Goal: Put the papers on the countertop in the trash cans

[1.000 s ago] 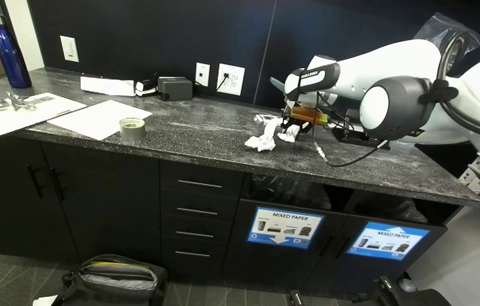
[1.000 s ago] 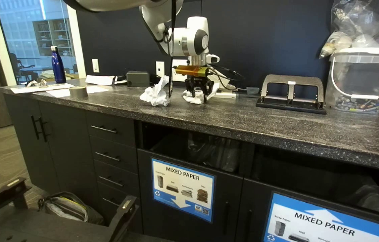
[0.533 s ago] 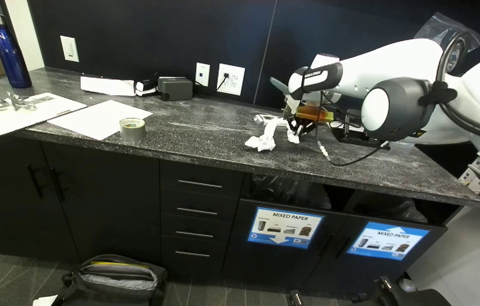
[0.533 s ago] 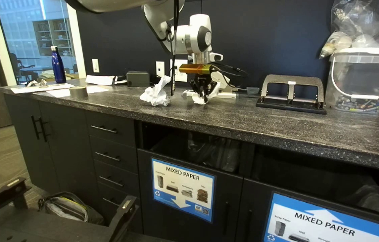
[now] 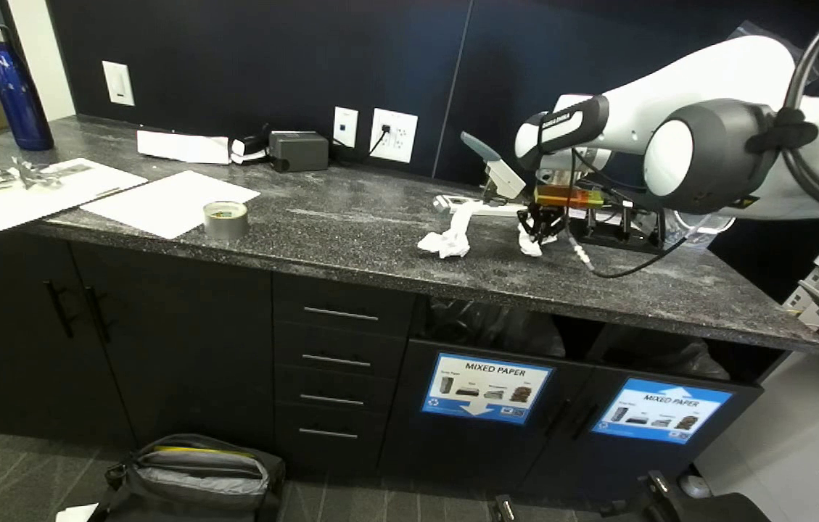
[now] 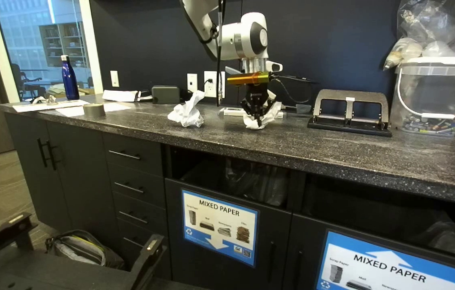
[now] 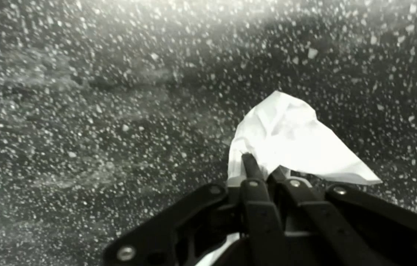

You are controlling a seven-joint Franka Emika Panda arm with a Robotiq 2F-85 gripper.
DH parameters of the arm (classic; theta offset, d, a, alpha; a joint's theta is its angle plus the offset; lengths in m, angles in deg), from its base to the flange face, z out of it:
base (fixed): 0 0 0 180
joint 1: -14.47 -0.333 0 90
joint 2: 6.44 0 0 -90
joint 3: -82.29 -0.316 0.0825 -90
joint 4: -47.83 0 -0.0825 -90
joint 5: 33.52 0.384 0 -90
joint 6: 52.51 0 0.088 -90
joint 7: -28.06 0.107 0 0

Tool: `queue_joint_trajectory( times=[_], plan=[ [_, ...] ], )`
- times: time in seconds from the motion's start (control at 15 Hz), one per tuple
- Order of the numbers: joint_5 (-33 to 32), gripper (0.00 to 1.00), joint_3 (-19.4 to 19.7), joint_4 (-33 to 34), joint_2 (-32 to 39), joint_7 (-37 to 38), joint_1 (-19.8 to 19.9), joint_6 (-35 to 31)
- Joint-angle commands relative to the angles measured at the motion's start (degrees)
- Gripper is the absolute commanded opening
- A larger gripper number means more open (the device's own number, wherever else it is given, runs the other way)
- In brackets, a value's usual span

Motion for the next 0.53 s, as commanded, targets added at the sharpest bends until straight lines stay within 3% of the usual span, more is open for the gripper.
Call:
queue_joint_trajectory(
  times=[0.0, 0.47],
  plan=[
    [-0.24, 0.07, -0.47, -13.88, -8.91, -4.49, -0.09, 0.38],
    [-0.30, 0.07, -4.16, -32.02, -18.91, -10.48, 1.77, -0.18]
  ],
)
